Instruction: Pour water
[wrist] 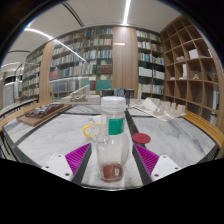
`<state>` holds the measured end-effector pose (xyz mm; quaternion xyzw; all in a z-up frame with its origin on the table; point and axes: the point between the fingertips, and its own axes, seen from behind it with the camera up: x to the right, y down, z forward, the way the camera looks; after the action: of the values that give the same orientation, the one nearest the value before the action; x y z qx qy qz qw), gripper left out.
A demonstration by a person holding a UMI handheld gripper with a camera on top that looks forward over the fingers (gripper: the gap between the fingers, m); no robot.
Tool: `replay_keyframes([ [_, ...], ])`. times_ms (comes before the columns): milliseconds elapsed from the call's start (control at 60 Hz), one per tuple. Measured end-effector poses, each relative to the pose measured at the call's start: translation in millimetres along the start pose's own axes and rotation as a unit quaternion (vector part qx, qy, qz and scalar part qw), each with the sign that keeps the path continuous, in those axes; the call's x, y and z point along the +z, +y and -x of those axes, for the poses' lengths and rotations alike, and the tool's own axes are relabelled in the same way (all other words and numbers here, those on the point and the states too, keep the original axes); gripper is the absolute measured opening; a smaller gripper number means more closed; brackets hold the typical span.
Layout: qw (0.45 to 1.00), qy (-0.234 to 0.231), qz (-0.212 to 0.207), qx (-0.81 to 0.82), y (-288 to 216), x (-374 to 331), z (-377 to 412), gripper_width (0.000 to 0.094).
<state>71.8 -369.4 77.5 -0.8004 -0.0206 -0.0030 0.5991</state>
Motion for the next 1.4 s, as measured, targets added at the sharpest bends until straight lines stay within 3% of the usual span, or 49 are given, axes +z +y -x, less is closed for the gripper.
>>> replay_keyframes([
  [67, 1.0, 0.0, -0.005, 0.002, 1.0, 11.0, 1.6, 0.0768],
  [133, 1.0, 0.003, -0.019, 0.002, -0.6, 15.9, 0.6, 0.0543],
  [317, 1.0, 0.009, -0.029, 0.005, -2.0, 15.4, -2.3, 0.0431],
  [483, 0.998, 0.062, -0.024, -0.012, -21.3, 9.6, -43.8, 0.0408],
  [617, 0.985, 0.152, -0.026, -0.079, -54.3, 15.6, -118.1, 0.0408],
  [767, 0.944, 0.245, -0.039, -0.217, -127.3, 40.8, -187.3, 0.0407],
  [900, 0.869, 0.288, -0.083, -0.393, -213.2, 66.9, -190.1, 0.0405],
  [1033, 0.749, 0.29, -0.128, -0.582, -265.4, 93.0, -139.2, 0.0406],
  [1133, 0.649, 0.264, -0.152, -0.697, -265.2, 119.0, -91.2, 0.0405],
  [1400, 0.424, 0.192, -0.146, -0.873, -198.3, 182.8, -37.5, 0.0404],
])
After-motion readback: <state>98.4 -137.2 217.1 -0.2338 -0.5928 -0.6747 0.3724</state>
